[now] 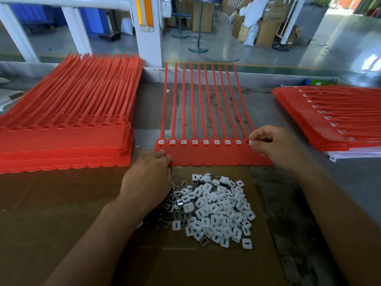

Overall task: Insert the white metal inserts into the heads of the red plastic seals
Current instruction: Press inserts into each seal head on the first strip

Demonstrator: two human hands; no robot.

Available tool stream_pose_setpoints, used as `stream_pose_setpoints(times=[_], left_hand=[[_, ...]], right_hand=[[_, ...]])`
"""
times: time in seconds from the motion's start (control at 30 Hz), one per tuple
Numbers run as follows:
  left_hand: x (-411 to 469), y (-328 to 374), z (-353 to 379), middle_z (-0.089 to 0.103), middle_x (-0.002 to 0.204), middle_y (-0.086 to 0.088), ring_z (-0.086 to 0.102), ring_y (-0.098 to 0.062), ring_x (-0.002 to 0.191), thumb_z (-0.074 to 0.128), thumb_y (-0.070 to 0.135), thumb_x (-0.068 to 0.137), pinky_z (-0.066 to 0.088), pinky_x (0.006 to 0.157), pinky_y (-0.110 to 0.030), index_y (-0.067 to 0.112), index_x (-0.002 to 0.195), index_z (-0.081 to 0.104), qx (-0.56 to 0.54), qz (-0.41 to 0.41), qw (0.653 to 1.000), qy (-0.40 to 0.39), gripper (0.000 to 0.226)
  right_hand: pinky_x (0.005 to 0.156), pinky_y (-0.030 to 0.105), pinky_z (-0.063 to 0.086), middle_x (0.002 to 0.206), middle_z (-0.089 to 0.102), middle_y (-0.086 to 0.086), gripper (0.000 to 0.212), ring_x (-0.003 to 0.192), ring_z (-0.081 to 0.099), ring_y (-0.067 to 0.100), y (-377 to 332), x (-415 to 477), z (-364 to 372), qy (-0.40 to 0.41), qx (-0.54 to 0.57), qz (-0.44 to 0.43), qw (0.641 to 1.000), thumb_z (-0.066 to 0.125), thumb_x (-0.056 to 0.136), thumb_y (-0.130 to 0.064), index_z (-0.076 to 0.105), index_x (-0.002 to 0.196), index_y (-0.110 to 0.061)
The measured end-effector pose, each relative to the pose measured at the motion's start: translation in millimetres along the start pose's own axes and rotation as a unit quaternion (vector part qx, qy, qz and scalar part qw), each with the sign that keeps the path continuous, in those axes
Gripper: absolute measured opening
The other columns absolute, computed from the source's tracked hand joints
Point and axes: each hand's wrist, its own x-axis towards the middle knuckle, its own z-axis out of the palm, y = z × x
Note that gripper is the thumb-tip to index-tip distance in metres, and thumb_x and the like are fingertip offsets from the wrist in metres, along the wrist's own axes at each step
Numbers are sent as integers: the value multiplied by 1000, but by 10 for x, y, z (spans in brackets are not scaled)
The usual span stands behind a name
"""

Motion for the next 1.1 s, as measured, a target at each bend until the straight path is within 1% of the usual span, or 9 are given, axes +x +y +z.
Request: stream_pose_setpoints(times=[0.07, 0.17, 0.27, 0.3, 0.43, 0.6, 0.77, 0.97, 1.1], left_hand=[[1, 1, 0, 43, 141, 1, 41, -18, 127, 42, 21, 92, 34, 106, -33, 17, 129, 51, 1, 1, 1000, -1, 38], [3, 6, 0, 44, 140, 2, 42, -17, 126, 42, 22, 92, 34, 105, -31, 18, 129, 52, 3, 3, 1000, 2, 38], [-3, 7, -1, 44, 140, 2, 41, -16, 127, 41, 22, 93, 33, 104, -31, 18, 129, 52, 0, 1, 1000, 4, 38], [-3, 7, -1, 43, 141, 2, 41, -16, 127, 41, 22, 93, 32, 105, -31, 18, 129, 51, 0, 1, 1000, 4, 38], [4, 0, 2, 42, 142, 2, 39, -16, 129, 41, 22, 93, 30, 107, -30, 18, 130, 50, 0, 1, 1000, 1, 39], [8, 0, 10, 43, 141, 1, 40, -16, 128, 42, 21, 92, 30, 106, -29, 17, 129, 51, 2, 4, 1000, 4, 38], [14, -7, 21, 44, 140, 1, 41, -17, 127, 43, 21, 92, 32, 105, -30, 17, 128, 52, 0, 2, 1000, 5, 38], [4, -20, 23, 41, 142, 2, 40, -17, 128, 42, 22, 93, 32, 105, -30, 19, 131, 50, 4, -1, 1000, 3, 39], [2, -16, 21, 42, 142, 2, 40, -17, 128, 42, 22, 93, 32, 104, -30, 19, 131, 50, 5, -1, 1000, 5, 39]], right_hand=[[67, 26, 51, 84, 66, 5, 11, 68, 59, 14, 60, 85, -30, 28, 21, 35, 999, 63, 84, -5, 63, 90, -15], [53, 12, 47, 78, 64, 7, 8, 62, 57, 11, 120, 186, -45, 33, 18, 57, 998, 61, 86, -4, 64, 92, -8], [67, 24, 46, 80, 63, 5, 7, 71, 55, 12, 169, 263, -29, 20, -36, 57, 998, 63, 85, -8, 67, 90, -8], [67, 22, 44, 79, 62, 2, 8, 72, 53, 10, 179, 280, -18, 19, -44, 56, 997, 64, 85, -8, 68, 91, -8], [48, 3, 32, 71, 58, -3, 7, 62, 46, 2, 197, 323, 50, 19, -27, 61, 998, 65, 84, -8, 69, 90, -9], [47, 4, 34, 82, 60, 3, 5, 67, 48, 5, 226, 327, 96, 11, -31, 75, 997, 66, 84, -10, 68, 88, -13], [58, 14, 37, 74, 59, -2, 9, 70, 51, 8, 261, 329, 103, 7, -26, 68, 997, 67, 82, -8, 66, 81, -16], [61, 14, 39, 71, 61, -12, 15, 67, 54, -1, 300, 341, 101, 30, 8, 72, 997, 73, 75, -7, 70, 80, -21], [61, 16, 38, 71, 61, -8, 16, 67, 53, 3, 236, 413, 91, 7, 27, 118, 993, 75, 72, -4, 70, 80, -17]])
